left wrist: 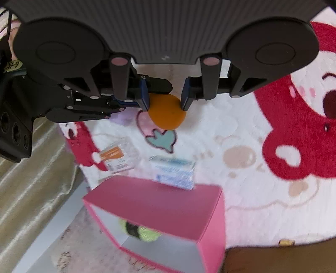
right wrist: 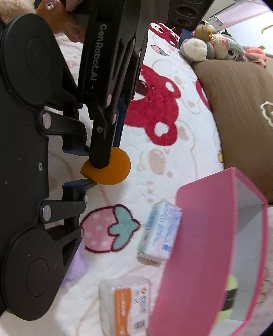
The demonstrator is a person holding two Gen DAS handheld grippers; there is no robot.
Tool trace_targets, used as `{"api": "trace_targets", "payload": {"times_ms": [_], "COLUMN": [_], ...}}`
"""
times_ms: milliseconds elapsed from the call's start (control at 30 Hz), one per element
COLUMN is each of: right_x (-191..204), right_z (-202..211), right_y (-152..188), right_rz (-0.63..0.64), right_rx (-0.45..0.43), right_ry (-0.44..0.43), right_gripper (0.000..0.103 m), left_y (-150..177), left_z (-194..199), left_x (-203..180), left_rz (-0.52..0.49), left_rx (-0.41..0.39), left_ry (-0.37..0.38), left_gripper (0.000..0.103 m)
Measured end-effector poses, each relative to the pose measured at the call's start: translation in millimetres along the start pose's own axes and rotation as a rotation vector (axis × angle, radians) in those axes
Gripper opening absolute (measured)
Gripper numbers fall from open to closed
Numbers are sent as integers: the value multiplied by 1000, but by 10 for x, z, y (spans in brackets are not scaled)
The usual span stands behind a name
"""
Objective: Organize objects
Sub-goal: 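Carry the orange sponge with the left gripper into the pink box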
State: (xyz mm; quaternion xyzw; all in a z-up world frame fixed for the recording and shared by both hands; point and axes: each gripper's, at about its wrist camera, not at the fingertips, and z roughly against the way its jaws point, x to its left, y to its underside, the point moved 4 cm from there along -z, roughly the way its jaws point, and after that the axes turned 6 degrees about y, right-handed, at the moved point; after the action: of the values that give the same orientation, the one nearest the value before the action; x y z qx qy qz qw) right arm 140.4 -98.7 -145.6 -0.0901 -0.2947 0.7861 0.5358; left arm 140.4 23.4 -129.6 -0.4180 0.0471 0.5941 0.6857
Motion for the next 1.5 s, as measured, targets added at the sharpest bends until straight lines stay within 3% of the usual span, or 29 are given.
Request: {"api": "trace_targets", "payload": {"times_ms": [300,567,800,1133,1300,1500], "right_x": [128,253,156,-333,-682,-939], "right_z": [491,869,1068,921,648,173], "right_y": [-112,-268,-593,-1331,-1696,-1984], "right_rz": [72,121,149,130,57,34], "right_rx": [-89,-174,-221,-212,-192,-120], "right_ry": [69,103,114,122,95,142], "right_gripper": [28,27,27,27,28,27], "left_y": [-141,-335,-740,-1616,-2049,-2347], "left_z": [330,652,730,343,8,-487], "left_x": [-305,-631,-866,-858,-639,-400], "left_rz": [-21,-86,-120,-98,3,44], "left_rx": [-44,-82,-87,-77,-64,-34], "left_ry": [46,24,-19,-61,-32,-72], "left_gripper": [31,31,31,31,31,30]}}
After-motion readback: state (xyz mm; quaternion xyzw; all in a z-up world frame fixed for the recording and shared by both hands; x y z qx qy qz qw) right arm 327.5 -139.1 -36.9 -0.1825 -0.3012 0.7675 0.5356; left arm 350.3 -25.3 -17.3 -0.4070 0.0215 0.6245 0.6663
